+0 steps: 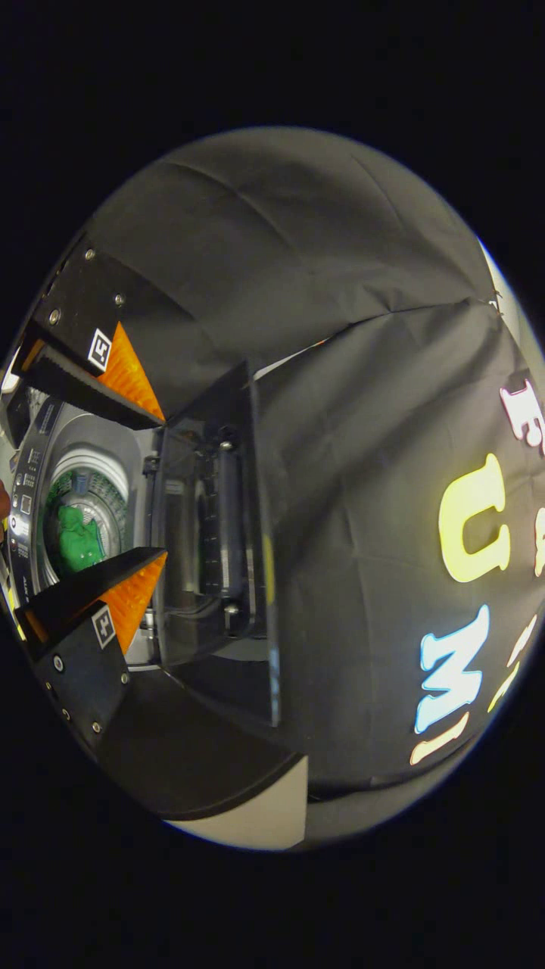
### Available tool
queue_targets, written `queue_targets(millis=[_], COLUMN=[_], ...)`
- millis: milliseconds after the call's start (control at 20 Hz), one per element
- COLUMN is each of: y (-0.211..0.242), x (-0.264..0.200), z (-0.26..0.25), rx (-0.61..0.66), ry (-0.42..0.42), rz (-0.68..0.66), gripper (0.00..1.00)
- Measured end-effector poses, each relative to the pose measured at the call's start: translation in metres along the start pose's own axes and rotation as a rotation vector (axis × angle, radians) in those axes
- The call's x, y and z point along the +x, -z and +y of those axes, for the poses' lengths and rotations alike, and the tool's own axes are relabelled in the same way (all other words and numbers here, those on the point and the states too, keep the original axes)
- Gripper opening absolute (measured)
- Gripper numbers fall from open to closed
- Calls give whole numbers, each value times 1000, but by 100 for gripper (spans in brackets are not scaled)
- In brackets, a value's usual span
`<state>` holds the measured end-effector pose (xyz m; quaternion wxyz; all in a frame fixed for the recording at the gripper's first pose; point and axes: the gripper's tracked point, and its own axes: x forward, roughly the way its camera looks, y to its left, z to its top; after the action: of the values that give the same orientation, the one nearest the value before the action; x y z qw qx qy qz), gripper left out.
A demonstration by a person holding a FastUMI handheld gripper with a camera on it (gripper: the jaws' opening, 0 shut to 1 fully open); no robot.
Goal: Put the clothes into the washing machine and then close the washing machine lid.
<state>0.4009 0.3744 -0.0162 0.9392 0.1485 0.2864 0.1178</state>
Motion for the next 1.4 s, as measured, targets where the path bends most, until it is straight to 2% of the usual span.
queue_targets(millis=[250,450,950,1200,1400], y=[-62,-87,-96,-75,-72], x=[6,27,85,100,101], z=[2,-15,-52,-62,-63], rx=[-9,-14,-1,24,-87], ry=[19,78,206,237,243], rz=[-94,-119,-70,-8,-34], gripper=[96,96,96,96,96])
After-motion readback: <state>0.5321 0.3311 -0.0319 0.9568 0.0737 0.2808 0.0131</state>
